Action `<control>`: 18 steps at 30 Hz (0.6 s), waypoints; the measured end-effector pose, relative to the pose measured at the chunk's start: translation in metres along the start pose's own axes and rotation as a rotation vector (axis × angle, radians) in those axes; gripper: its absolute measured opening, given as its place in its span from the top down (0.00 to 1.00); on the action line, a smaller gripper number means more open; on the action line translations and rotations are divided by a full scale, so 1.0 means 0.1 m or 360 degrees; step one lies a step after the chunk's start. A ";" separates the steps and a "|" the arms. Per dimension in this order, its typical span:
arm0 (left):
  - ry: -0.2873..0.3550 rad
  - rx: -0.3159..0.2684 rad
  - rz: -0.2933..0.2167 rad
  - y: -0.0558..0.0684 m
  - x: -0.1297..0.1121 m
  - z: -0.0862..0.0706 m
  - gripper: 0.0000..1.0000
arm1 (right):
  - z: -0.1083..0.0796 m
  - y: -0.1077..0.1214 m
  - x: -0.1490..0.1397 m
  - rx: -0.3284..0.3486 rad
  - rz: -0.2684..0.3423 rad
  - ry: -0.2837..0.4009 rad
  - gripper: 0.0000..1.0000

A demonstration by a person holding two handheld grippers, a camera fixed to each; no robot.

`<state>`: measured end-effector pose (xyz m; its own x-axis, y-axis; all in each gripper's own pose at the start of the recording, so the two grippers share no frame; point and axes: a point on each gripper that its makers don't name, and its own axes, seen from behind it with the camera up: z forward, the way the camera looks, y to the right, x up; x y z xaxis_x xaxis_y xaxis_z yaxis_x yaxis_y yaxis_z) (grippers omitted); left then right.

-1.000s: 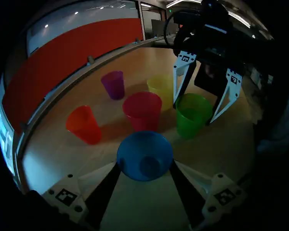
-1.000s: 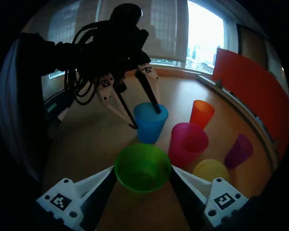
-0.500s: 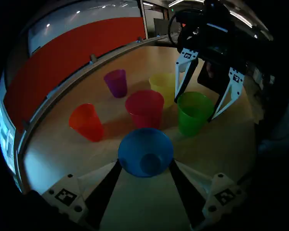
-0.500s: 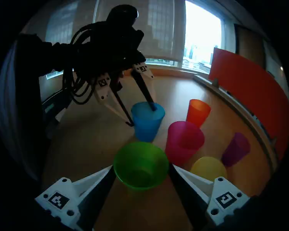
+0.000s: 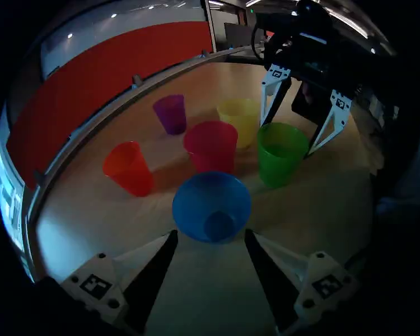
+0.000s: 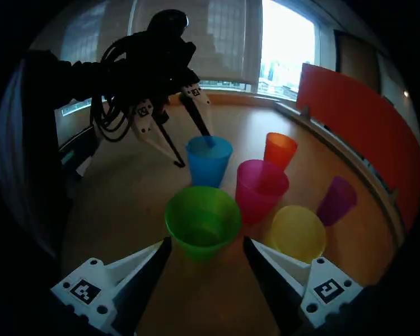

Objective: Pour water

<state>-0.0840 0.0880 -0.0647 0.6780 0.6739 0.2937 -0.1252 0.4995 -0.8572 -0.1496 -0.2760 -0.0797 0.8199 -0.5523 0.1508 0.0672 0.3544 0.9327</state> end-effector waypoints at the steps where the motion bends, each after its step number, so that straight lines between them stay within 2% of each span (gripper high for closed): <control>1: 0.0000 0.0001 -0.0001 0.00 0.00 -0.01 0.12 | -0.02 0.00 0.00 -0.0006 0.0002 0.0004 0.00; 18: -0.0009 0.0068 -0.0030 -0.02 -0.11 -0.22 0.12 | -0.28 0.02 -0.12 -0.0095 0.0050 0.0036 0.00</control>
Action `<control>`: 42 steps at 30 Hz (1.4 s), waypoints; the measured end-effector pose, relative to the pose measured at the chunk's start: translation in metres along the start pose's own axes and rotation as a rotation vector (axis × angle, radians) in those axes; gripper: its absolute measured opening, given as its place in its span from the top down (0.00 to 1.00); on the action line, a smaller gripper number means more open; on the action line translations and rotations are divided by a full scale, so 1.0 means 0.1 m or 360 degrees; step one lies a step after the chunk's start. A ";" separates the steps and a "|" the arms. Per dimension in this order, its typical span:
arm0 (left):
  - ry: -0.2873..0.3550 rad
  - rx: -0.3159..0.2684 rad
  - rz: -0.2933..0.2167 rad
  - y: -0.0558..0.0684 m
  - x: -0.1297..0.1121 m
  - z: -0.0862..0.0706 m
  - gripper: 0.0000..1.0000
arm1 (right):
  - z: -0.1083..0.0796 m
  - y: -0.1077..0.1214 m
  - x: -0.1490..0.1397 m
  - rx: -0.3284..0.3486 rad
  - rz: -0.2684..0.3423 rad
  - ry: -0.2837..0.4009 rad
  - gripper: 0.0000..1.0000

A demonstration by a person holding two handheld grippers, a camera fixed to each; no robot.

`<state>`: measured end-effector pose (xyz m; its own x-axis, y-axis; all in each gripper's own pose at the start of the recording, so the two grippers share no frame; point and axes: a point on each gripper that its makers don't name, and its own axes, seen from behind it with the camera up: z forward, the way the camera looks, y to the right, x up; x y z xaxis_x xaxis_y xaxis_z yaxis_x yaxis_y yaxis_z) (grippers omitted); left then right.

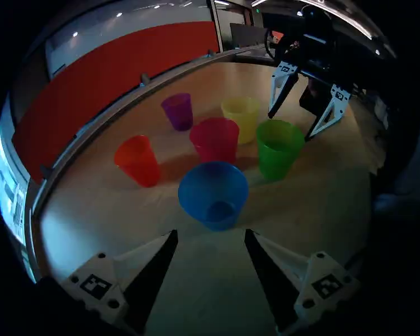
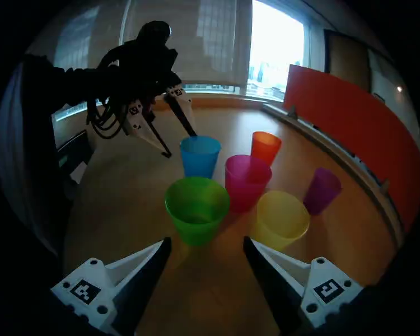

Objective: Pour water

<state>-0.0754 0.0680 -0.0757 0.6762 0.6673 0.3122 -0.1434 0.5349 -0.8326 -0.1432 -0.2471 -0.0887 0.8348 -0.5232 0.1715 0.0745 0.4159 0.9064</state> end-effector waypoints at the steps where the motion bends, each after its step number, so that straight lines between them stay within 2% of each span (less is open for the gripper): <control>1: -0.0002 0.0008 -0.0002 -0.01 -0.01 -0.02 0.12 | -0.02 0.00 0.00 -0.0006 0.0004 0.0003 0.00; 9: -0.0012 0.0063 -0.0023 -0.04 -0.11 -0.17 0.11 | -0.18 0.04 0.00 -0.0059 0.0030 0.0028 0.00; 21: 0.0009 0.0149 -0.0087 -0.13 -0.20 -0.30 0.11 | -0.39 0.09 -0.05 -0.0161 0.0083 0.0047 0.00; 27: 0.0062 0.0228 -0.0166 -0.23 -0.18 -0.37 0.11 | -0.49 0.15 -0.01 -0.0231 0.0155 0.0102 0.00; 34: 0.0150 0.0378 -0.0250 -0.40 -0.17 -0.49 0.11 | -0.64 0.36 -0.09 -0.0378 0.0296 0.0129 0.00; 42: 0.0240 0.0521 -0.0328 -0.54 -0.12 -0.62 0.11 | -0.81 0.46 -0.03 -0.0488 0.0383 0.0192 0.00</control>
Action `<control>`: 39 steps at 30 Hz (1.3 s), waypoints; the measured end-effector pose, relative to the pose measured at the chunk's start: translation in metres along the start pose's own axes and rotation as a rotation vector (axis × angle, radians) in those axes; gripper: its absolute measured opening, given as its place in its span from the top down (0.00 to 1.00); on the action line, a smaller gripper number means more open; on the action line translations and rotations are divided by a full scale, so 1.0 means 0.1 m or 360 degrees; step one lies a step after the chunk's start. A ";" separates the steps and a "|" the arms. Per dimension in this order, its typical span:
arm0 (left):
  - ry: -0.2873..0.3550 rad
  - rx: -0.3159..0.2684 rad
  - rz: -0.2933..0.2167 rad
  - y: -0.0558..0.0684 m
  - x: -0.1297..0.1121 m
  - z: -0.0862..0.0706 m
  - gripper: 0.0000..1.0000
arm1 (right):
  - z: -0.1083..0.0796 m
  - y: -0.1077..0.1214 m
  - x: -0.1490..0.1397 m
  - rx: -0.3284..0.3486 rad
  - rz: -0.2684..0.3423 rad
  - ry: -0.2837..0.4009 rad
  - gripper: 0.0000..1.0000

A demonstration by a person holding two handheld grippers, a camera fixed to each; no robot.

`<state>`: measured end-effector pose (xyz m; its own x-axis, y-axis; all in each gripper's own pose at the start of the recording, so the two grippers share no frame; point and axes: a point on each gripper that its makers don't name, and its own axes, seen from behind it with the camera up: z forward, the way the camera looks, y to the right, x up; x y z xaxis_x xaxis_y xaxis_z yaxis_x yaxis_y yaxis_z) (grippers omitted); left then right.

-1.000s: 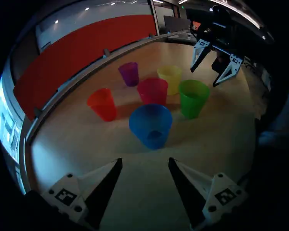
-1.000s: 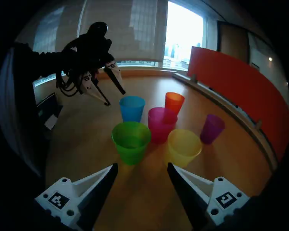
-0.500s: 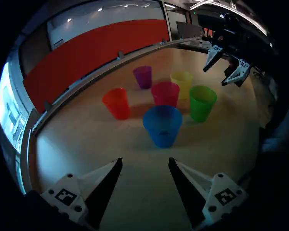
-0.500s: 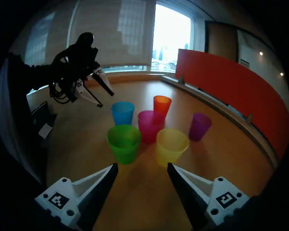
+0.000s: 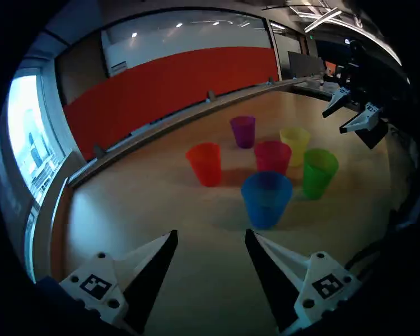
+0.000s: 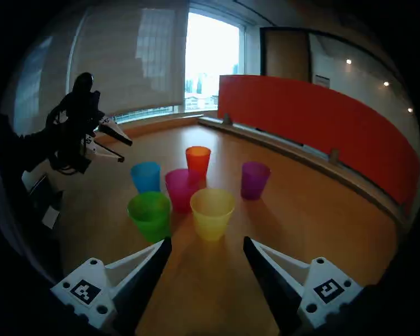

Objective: Pour water

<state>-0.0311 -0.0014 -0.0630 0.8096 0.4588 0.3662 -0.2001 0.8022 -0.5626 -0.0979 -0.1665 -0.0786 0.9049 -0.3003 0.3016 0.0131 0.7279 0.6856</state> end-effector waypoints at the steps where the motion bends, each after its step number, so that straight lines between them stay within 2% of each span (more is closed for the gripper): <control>1: 0.0014 0.0018 -0.0008 -0.02 0.02 -0.01 0.11 | -0.02 0.02 0.02 -0.0017 0.0010 0.0012 0.00; 12: 0.0170 0.0174 -0.0121 -0.16 0.23 -0.09 0.11 | -0.15 0.29 0.17 -0.0188 0.0122 0.0116 0.01; 18: 0.0232 0.0243 -0.0174 -0.24 0.33 -0.12 0.11 | -0.23 0.51 0.24 -0.0325 0.0171 0.0161 0.01; 24: 0.0338 0.0324 -0.0233 -0.36 0.49 -0.19 0.11 | -0.30 0.68 0.32 -0.0435 0.0236 0.0239 0.00; 33: 0.0456 0.0417 -0.0297 -0.48 0.64 -0.27 0.11 | -0.40 0.89 0.36 -0.0591 0.0312 0.0339 0.01; 39: 0.0545 0.0465 -0.0383 -0.53 0.75 -0.31 0.11 | -0.49 1.06 0.38 -0.0726 0.0337 0.0396 0.01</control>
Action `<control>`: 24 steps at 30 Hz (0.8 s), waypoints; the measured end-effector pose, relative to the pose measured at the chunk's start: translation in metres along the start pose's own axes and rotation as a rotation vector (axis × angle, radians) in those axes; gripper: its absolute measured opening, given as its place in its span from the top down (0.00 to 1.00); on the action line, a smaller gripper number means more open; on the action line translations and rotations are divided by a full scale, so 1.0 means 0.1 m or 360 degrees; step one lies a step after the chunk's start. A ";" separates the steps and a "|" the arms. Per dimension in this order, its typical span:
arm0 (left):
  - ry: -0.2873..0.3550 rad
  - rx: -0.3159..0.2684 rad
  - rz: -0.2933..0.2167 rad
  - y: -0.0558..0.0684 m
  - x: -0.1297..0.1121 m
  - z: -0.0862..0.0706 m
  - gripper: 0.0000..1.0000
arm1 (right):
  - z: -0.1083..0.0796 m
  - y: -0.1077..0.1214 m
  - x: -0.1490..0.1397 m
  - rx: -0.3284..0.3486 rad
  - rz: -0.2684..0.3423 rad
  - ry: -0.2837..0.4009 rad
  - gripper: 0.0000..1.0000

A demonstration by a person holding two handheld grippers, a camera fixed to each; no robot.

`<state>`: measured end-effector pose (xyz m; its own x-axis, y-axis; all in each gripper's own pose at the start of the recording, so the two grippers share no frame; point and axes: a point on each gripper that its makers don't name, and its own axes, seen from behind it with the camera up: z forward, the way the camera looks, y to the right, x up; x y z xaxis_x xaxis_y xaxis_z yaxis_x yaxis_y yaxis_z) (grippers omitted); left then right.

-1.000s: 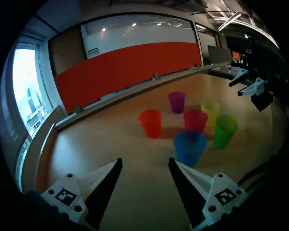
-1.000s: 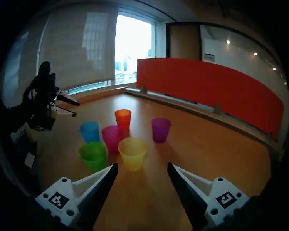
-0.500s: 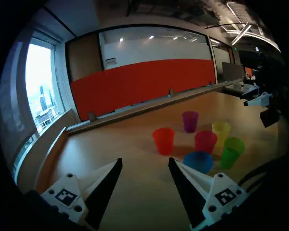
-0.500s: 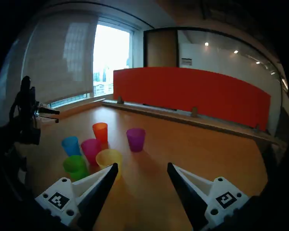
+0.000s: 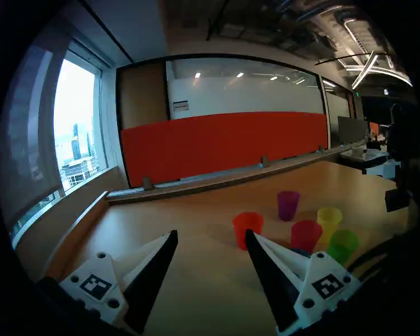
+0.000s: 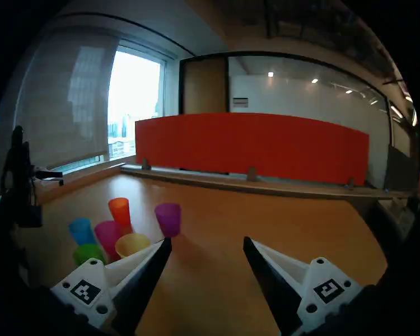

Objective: Pour water

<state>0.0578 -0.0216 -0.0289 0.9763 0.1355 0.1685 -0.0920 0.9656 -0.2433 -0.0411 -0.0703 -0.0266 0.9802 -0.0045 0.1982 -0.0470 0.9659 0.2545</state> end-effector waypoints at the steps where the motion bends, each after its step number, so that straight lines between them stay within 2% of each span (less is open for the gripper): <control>1: 0.0013 0.0011 -0.0012 -0.01 0.02 0.00 0.11 | -0.01 0.04 0.02 -0.0022 0.0007 0.0013 0.01; 10: 0.0103 0.0088 -0.0084 -0.04 0.15 0.02 0.11 | -0.08 0.39 0.18 -0.0231 0.0061 0.0152 0.01; 18: 0.0177 0.0139 -0.0160 -0.04 0.23 0.04 0.11 | -0.19 0.61 0.34 -0.0365 0.0136 0.0296 0.01; 24: 0.0255 0.0191 -0.0188 -0.07 0.38 0.01 0.11 | -0.27 0.82 0.36 -0.0500 0.0170 0.0354 0.01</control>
<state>0.0957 -0.0232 -0.0194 0.9994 -0.0078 0.0331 0.0115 0.9934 -0.1140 -0.0047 0.0156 -0.0243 0.9923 0.1232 -0.0110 -0.1236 0.9902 -0.0654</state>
